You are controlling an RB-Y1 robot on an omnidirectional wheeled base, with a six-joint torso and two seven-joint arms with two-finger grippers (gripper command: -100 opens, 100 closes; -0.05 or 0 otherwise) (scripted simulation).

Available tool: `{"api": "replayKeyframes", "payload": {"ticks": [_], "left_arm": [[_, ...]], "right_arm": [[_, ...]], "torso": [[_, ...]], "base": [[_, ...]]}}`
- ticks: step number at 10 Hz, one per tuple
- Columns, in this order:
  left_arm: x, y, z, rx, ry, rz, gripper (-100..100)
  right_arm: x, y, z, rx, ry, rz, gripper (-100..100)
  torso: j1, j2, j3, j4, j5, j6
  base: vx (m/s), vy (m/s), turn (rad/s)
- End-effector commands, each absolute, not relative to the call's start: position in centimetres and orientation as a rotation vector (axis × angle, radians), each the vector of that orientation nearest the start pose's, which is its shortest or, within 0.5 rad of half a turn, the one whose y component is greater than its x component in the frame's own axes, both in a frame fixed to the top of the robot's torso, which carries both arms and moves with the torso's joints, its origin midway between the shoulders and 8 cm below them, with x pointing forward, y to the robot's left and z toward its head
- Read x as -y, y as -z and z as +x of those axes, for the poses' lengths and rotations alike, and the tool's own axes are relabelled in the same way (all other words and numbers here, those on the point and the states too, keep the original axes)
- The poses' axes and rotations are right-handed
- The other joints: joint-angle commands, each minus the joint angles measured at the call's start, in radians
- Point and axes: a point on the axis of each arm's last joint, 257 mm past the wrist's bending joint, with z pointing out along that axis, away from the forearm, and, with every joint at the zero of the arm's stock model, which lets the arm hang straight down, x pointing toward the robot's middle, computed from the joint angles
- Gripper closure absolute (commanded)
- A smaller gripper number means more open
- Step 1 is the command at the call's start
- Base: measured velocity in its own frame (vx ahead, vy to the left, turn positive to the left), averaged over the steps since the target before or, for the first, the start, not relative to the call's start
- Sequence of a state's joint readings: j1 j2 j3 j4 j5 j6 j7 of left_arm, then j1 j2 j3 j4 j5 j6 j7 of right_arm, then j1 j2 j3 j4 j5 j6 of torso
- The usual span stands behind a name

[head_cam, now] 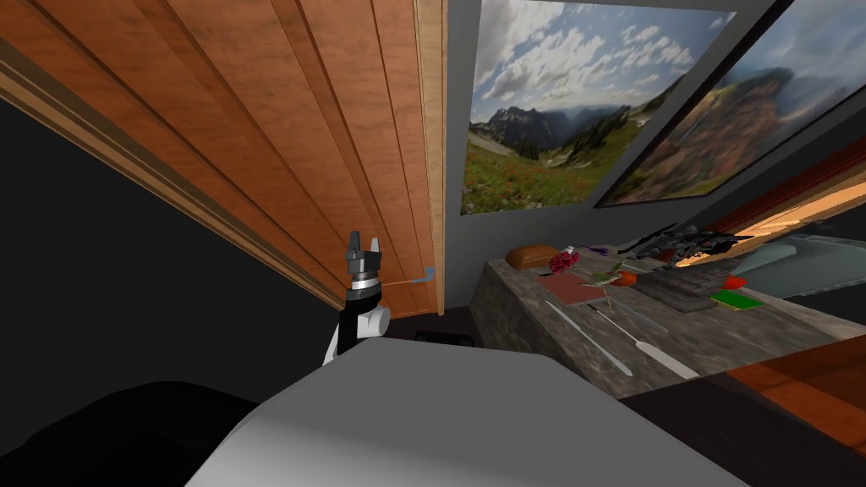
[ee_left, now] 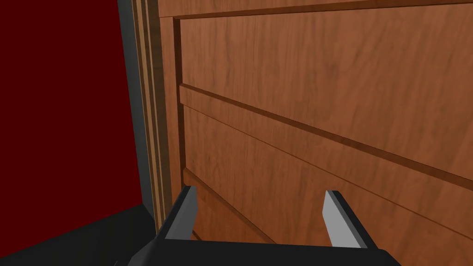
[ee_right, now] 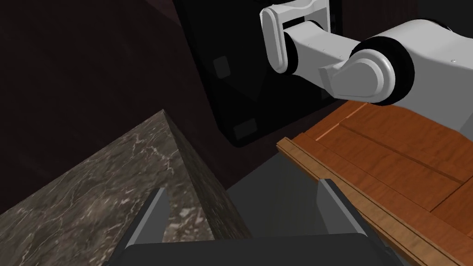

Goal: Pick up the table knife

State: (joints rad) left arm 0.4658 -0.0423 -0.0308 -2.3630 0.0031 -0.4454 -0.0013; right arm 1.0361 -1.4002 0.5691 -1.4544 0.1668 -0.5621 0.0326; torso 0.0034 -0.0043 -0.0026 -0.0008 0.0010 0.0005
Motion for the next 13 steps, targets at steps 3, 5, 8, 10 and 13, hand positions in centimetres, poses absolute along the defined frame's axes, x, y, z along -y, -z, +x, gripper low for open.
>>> {"api": "replayKeyframes", "payload": {"ticks": [3, 5, 8, 10, 13], "left_arm": [[-26.9, -6.2, 33.8, -0.532, 1.358, -0.645, 0], [-26.9, -6.2, 33.8, -0.532, 1.358, -0.645, 0], [-26.9, -6.2, 33.8, -0.532, 1.358, -0.645, 0], [-26.9, -6.2, 33.8, -0.532, 1.358, -0.645, 0], [-26.9, -6.2, 33.8, -0.532, 1.358, -0.645, 0]], "right_arm": [[52.2, 40.2, -12.2, -3.095, -0.393, 0.239, -100], [55.3, 39.0, -12.2, -3.135, -0.311, 0.174, -100], [58.6, 37.6, -12.0, -3.169, -0.219, 0.111, -100], [63.1, 35.5, -10.8, -3.193, -0.09, 0.016, -100], [66.0, 34.1, -8.9, -3.185, -0.002, -0.054, -100]], "torso": [[-0.001, 0.0, 0.0, 0.0, 0.0, 0.0], [0.0, 0.0, 0.0, 0.0, 0.0, 0.0], [0.0, -0.001, -0.001, 0.0, 0.0, -0.001], [-0.001, -0.002, -0.001, 0.0, 0.0, 0.0], [0.001, -0.004, -0.003, -0.001, 0.0, 0.0]], "base": [[0.081, 0.034, 0.086], [0.083, 0.04, 0.082], [0.072, 0.032, 0.069], [0.127, 0.039, 0.119], [0.134, 0.035, 0.098]]}}
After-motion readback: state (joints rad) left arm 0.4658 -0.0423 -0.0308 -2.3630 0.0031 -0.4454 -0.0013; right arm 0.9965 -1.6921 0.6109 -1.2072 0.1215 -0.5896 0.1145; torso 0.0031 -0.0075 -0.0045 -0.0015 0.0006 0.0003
